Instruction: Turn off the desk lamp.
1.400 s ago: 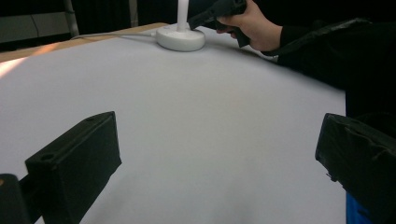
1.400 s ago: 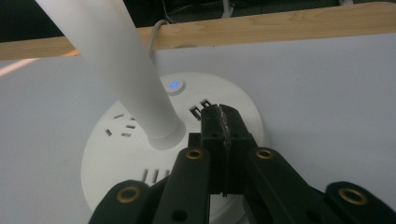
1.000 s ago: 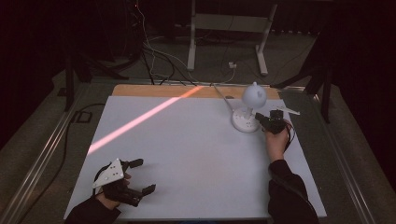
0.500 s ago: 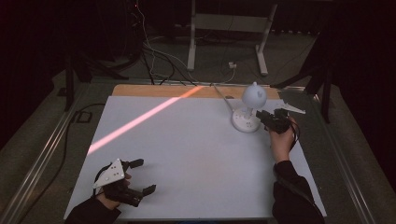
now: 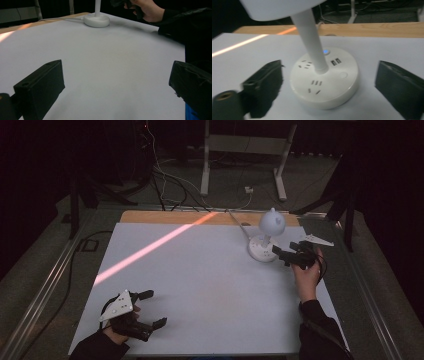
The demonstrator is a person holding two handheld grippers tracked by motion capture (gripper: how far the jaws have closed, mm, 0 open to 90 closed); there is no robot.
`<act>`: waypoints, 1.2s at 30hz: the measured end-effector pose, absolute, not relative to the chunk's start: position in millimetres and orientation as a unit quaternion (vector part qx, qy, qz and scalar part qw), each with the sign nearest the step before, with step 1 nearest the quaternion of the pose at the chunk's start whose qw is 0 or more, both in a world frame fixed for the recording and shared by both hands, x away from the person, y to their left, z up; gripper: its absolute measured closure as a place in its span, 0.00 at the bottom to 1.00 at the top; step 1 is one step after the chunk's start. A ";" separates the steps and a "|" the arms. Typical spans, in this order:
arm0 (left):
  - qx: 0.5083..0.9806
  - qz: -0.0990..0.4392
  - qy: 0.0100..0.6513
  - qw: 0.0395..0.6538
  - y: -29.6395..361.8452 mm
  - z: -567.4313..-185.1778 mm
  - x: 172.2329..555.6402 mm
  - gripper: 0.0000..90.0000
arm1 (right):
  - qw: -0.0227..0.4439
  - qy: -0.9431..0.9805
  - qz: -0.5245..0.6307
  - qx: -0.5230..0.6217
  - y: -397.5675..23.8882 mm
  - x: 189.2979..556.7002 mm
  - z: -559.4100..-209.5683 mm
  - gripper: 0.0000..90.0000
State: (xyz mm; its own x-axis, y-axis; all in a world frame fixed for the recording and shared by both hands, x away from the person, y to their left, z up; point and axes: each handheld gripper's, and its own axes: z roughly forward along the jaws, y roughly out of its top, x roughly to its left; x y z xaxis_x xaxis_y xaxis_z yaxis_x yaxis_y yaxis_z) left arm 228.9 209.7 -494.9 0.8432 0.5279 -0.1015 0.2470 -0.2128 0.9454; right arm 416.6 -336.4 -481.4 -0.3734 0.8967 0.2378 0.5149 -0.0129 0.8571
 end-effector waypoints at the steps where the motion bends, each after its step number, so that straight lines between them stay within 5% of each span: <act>1: 0.769 0.122 0.251 0.575 209.4 -495.0 228.7 0.01 | 0.196 0.682 0.477 0.518 -336.2 414.0 -479.8 0.02; 6: 0.769 0.121 0.252 0.576 209.3 -495.2 229.2 0.01 | 0.219 0.691 0.491 0.483 -333.6 397.9 -475.0 0.00; 36: 0.767 0.120 0.250 0.578 209.9 -494.2 228.5 0.01 | 0.166 0.745 0.483 0.429 -312.2 309.4 -481.8 0.00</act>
